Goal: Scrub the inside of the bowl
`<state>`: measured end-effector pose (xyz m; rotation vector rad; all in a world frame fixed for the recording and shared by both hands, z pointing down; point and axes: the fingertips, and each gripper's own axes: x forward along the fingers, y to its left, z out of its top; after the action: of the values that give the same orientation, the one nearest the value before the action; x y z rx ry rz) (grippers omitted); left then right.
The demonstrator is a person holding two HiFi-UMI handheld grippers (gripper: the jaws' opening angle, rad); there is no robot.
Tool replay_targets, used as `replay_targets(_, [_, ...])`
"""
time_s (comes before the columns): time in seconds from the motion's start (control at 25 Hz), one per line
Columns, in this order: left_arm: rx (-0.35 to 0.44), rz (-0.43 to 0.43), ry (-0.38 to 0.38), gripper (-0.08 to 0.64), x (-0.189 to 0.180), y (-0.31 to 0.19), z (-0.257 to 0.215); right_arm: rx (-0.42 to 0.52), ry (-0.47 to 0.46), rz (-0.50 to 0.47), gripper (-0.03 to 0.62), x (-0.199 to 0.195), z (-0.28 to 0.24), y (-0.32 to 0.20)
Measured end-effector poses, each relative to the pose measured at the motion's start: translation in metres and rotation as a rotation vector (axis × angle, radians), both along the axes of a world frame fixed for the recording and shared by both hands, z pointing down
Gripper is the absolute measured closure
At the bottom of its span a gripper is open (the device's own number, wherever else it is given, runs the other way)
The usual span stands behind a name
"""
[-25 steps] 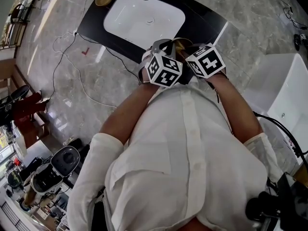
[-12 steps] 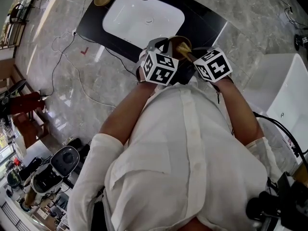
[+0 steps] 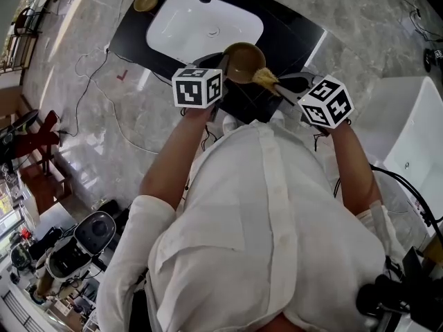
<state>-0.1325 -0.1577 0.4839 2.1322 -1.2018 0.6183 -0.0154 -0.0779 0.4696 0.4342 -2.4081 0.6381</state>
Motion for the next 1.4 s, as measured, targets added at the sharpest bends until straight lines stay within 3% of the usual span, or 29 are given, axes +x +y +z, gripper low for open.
replay_targets(0.2, [-0.076,-0.034,0.221,0.543,-0.007,0.003,-0.002,0.042,-0.064,0.065,0.568,0.023,-0.015,-0.022])
replay_targets(0.32, [-0.113,-0.035,0.394,0.544,-0.002,0.006,-0.010,0.071,-0.076,0.104,0.568,0.036,-0.021,-0.036])
replay_targets(0.48, [-0.179,0.068,0.676,0.543,0.022,0.020,-0.025,0.098,-0.127,0.086,0.568,0.035,-0.031,-0.048])
replay_targets(0.56, [-0.208,0.114,0.766,0.543,0.032,0.028,-0.031,0.118,-0.158,0.067,0.568,0.029,-0.039,-0.052])
replay_targets(0.88, [-0.292,0.218,0.901,0.543,0.059,0.052,-0.039,0.157,-0.266,-0.069,0.568,0.005,-0.067,-0.051])
replay_targets(1.0, [-0.330,0.189,0.944,0.543,0.061,0.054,-0.036,0.175,-0.284,-0.113,0.568,0.002,-0.072,-0.045])
replay_targets(1.4, [-0.336,0.089,0.997,0.543,0.052,0.047,-0.028,0.264,-0.374,-0.233,0.568,0.009,-0.105,-0.022])
